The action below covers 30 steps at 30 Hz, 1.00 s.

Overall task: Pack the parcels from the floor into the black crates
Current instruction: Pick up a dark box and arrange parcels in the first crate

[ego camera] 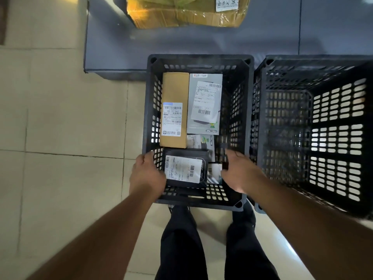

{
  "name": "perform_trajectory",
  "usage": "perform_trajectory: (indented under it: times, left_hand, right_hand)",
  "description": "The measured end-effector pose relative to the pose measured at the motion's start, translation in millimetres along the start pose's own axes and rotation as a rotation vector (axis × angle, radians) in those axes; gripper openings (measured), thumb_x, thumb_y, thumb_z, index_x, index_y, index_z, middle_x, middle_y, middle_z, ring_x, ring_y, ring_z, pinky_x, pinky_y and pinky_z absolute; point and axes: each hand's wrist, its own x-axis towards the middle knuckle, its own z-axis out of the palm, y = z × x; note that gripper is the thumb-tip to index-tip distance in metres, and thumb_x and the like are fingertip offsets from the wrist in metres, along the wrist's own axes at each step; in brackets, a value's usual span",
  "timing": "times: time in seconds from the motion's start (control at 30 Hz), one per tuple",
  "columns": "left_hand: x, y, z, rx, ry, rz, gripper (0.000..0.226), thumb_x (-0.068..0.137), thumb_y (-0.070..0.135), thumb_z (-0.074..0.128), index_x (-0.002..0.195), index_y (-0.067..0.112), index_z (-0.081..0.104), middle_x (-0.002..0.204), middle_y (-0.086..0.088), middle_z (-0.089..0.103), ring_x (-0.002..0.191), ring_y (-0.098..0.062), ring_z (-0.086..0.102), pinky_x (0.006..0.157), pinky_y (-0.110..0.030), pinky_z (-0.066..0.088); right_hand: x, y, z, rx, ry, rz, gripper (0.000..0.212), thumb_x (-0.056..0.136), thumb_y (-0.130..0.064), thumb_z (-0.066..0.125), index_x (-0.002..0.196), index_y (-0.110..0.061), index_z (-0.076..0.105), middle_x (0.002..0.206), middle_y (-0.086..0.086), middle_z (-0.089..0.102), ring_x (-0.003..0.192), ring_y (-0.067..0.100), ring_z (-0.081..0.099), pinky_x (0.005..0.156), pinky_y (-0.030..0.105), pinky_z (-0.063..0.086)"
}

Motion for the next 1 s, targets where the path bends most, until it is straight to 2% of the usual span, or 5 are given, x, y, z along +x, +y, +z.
perform_trajectory:
  times: [0.13, 0.47, 0.63, 0.83, 1.0]
  left_hand:
    - [-53.4, -2.6, 15.8, -0.05, -0.208, -0.019, 0.05, 0.093, 0.016, 0.056, 0.142, 0.021, 0.049, 0.142, -0.004, 0.049, 0.114, -0.02, 0.05, 0.094, -0.034, 0.042]
    - [-169.1, 29.6, 43.8, -0.127, -0.241, -0.02, 0.055, 0.093, 0.023, 0.054, 0.148, 0.026, 0.045, 0.151, -0.001, 0.044, 0.117, -0.026, 0.06, 0.1, -0.041, 0.051]
    - [-200.0, 51.4, 48.8, -0.132, -0.256, 0.011, 0.059, 0.097, 0.024, 0.053, 0.154, 0.026, 0.037, 0.157, 0.001, 0.038, 0.115, -0.028, 0.064, 0.089, -0.038, 0.057]
    - [-250.8, 70.2, 67.3, -0.121, -0.326, 0.1, 0.063, 0.098, 0.025, 0.053, 0.157, 0.025, 0.031, 0.159, 0.001, 0.036, 0.114, -0.029, 0.065, 0.094, -0.048, 0.057]
    - [-277.9, 93.6, 82.3, -0.161, -0.343, 0.093, 0.063, 0.099, 0.025, 0.052, 0.158, 0.024, 0.03, 0.16, 0.001, 0.038, 0.103, -0.029, 0.07, 0.083, -0.039, 0.059]
  right_hand:
    - [-46.8, 17.5, 12.7, 0.008, -0.036, -0.01, 0.066, 0.094, -0.033, 0.053, 0.153, -0.02, 0.026, 0.151, 0.008, 0.043, 0.131, 0.029, 0.048, 0.107, 0.039, 0.043]
    - [-134.8, 84.5, 24.7, 0.074, -0.026, 0.034, 0.066, 0.098, -0.036, 0.047, 0.157, -0.027, 0.019, 0.158, 0.003, 0.035, 0.141, 0.028, 0.038, 0.11, 0.037, 0.037]
    - [-160.9, 105.1, 34.5, 0.227, 0.053, 0.105, 0.063, 0.097, -0.037, 0.046, 0.155, -0.028, 0.023, 0.159, 0.003, 0.033, 0.14, 0.029, 0.039, 0.106, 0.038, 0.041]
    - [-200.0, 131.3, 58.9, 0.446, 0.108, 0.25, 0.061, 0.098, -0.041, 0.041, 0.155, -0.03, 0.022, 0.157, 0.006, 0.038, 0.124, 0.033, 0.055, 0.095, 0.037, 0.046]
    - [-233.0, 160.5, 64.3, 0.554, 0.138, 0.261, 0.058, 0.1, -0.043, 0.038, 0.155, -0.029, 0.023, 0.157, 0.002, 0.037, 0.119, 0.029, 0.057, 0.089, 0.035, 0.043]
